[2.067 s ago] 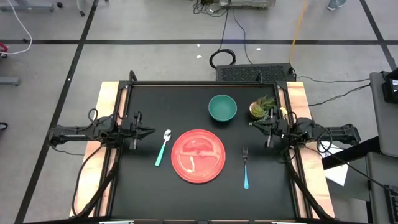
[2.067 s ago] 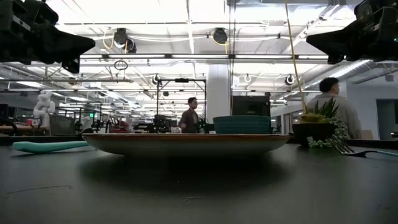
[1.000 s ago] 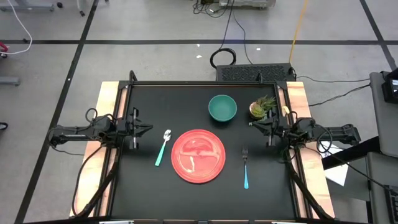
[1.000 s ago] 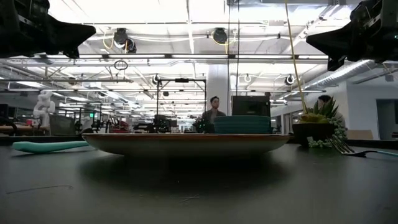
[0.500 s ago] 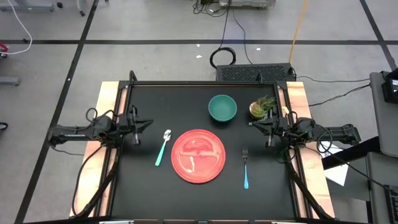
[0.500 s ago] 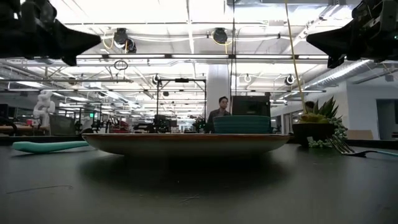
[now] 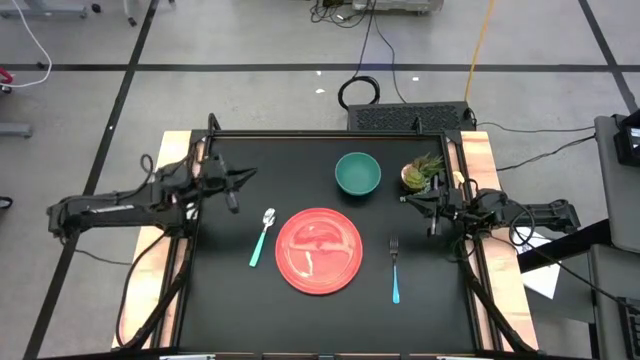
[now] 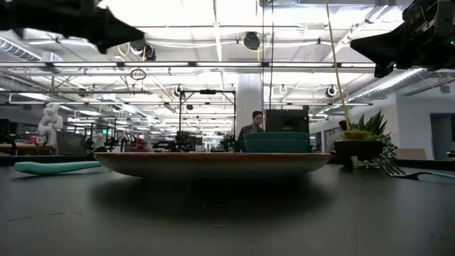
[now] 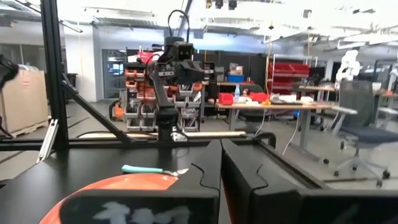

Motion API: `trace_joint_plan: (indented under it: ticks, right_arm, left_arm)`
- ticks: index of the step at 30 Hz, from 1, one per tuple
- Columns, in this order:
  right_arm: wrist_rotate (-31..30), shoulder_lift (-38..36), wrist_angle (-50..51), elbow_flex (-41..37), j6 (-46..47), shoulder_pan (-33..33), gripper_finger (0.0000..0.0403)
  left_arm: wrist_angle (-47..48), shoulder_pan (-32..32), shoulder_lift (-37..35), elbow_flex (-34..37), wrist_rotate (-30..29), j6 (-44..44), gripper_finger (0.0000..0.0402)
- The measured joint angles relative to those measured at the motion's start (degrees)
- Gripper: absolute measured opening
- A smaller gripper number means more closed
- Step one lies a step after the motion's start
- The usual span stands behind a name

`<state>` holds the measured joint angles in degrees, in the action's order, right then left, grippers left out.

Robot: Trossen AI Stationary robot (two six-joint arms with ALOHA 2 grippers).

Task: Set table place
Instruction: Put the green bowl on top of the orange plate

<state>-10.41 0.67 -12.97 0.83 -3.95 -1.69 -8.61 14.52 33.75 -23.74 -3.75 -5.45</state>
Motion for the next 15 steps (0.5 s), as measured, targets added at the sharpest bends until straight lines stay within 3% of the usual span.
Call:
trace_joint_plan:
  ticks: [5,15]
  right_arm:
    - [0.0,0.0,-1.0,0.0,-1.2,0.0,0.0000]
    - [0.0,0.0,-0.9,0.0,-1.3,0.0,0.0000]
  left_arm:
    - [-0.1,5.1,12.8,-7.2,11.5,-0.1,0.0026]
    - [0.0,10.4,34.5,-21.0,26.4,-0.8,0.0026]
